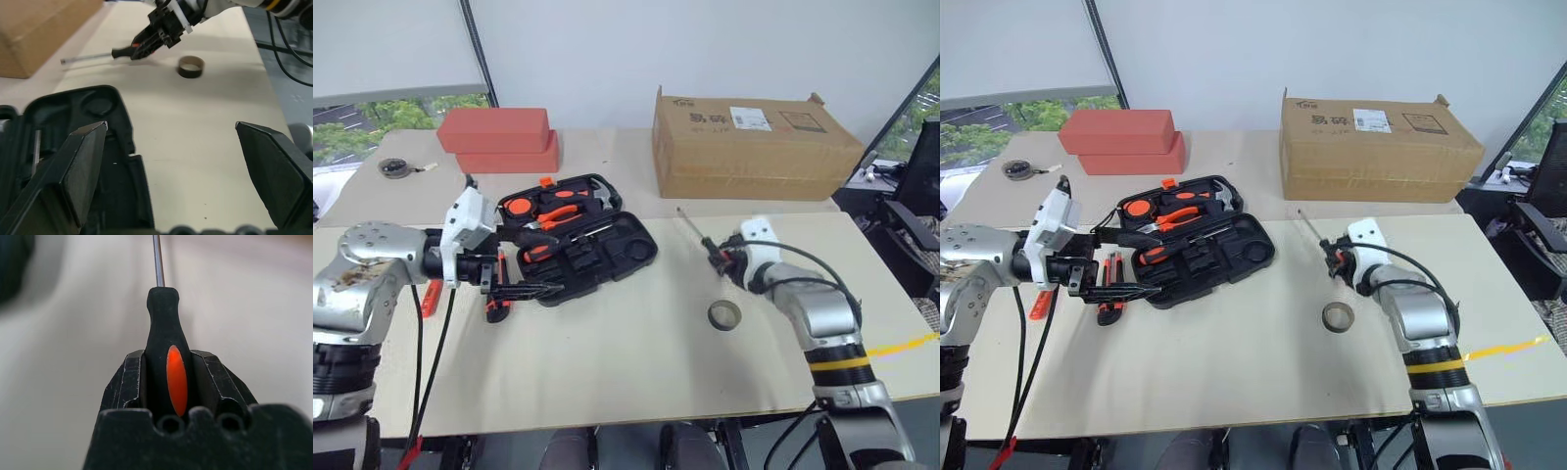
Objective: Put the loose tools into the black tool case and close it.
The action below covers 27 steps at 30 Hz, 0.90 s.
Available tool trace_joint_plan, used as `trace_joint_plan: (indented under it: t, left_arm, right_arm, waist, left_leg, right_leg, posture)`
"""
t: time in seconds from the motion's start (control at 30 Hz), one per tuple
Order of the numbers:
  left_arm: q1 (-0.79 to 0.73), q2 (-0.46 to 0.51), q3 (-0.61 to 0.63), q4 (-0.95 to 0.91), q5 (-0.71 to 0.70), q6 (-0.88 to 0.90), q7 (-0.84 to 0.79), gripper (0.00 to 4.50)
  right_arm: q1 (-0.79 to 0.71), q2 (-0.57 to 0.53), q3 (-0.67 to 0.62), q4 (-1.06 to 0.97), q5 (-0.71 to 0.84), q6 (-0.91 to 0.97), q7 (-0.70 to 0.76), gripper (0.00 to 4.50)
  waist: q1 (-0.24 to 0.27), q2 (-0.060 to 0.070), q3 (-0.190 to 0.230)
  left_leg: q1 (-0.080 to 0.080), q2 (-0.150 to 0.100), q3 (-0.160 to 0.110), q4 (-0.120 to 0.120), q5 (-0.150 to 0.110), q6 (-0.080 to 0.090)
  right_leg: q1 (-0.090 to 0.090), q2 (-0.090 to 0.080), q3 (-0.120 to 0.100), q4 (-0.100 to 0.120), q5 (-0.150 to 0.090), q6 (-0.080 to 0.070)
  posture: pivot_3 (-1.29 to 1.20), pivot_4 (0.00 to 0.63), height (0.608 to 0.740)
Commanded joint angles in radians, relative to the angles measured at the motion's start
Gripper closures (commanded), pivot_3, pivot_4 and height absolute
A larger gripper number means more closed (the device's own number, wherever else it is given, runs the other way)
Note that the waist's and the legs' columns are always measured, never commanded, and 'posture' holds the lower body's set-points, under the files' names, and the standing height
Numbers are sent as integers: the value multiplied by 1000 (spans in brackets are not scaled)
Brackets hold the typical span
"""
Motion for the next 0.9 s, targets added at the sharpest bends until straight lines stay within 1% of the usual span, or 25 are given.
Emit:
trace_joint_plan:
  t: [0.03, 0.1, 0.17, 0.27, 0.33, 0.47, 0.57, 0.73, 0.83, 0.9]
  left_arm:
    - [97, 20, 138, -84, -43, 38, 80, 0]
    - [163, 14, 202, -126, -61, 57, 122, 0]
    - [240, -5, 295, -182, -90, 90, 175, 0]
    - [332, -26, 404, -239, -135, 134, 231, 0]
    - [381, -34, 455, -262, -155, 150, 255, 0]
    - [462, -48, 521, -295, -188, 163, 285, 0]
    - [492, -66, 554, -312, -219, 168, 315, 0]
    - [519, -81, 577, -323, -246, 159, 349, 0]
    - [541, -87, 591, -333, -252, 149, 365, 0]
    - [550, -89, 602, -339, -258, 144, 376, 0]
  right_arm:
    - [-119, -11, 72, 100, -37, -290, 179, 3514]
    - [-180, 5, 111, 197, -57, -461, 270, 3514]
    - [-250, 36, 162, 315, -69, -638, 398, 3514]
    - [-350, 78, 228, 512, -127, -846, 509, 3514]
    - [-414, 108, 252, 647, -163, -972, 543, 3514]
    - [-545, 157, 302, 896, -260, -1194, 555, 3514]
    - [-636, 180, 348, 1027, -354, -1324, 527, 3514]
    - [-733, 224, 393, 1150, -472, -1366, 429, 3514]
    - [-773, 250, 429, 1188, -559, -1361, 330, 3514]
    - [-790, 260, 452, 1202, -607, -1362, 281, 2501]
  waist:
    - [-13, 0, 1]
    - [-14, -1, 1]
    - [-20, -1, 1]
    - [-27, -1, 2]
    - [-29, 0, 2]
    - [-20, 0, 4]
    - [-20, 0, 5]
    - [-30, 1, 5]
    - [-31, 1, 5]
    - [-31, 1, 5]
  left_leg:
    - [2, 1, 2, -1, 0, 0]
    - [4, 0, 2, -4, 0, 0]
    - [4, 1, 2, -5, 0, -1]
    - [5, 1, 2, -6, 0, -1]
    - [5, 0, 3, -6, 1, -1]
    - [6, 0, 2, -6, 2, -3]
    - [6, 1, 2, -6, 2, -4]
    - [7, 3, 2, -6, 4, -7]
    - [8, 5, 2, -9, 6, -10]
    - [8, 8, 3, -10, 6, -11]
  right_leg:
    - [-1, 1, 3, 0, 0, 0]
    - [0, 1, 4, 0, 0, 0]
    - [0, 2, 4, 0, 1, -1]
    - [0, 2, 5, 0, 2, -3]
    - [0, 2, 6, 0, 2, -4]
    - [1, 2, 6, 0, 2, -4]
    - [1, 2, 7, 0, 4, -7]
    - [0, 7, 10, 1, 4, -8]
    - [-1, 11, 13, 1, 4, -9]
    - [-1, 13, 13, 1, 4, -10]
  posture:
    - [0, 150, 713]
    - [0, 150, 713]
    - [0, 150, 713]
    - [0, 150, 713]
    - [0, 150, 713]
    - [0, 150, 713]
    - [0, 150, 713]
    - [0, 150, 713]
    - [0, 150, 713]
    - [0, 150, 713]
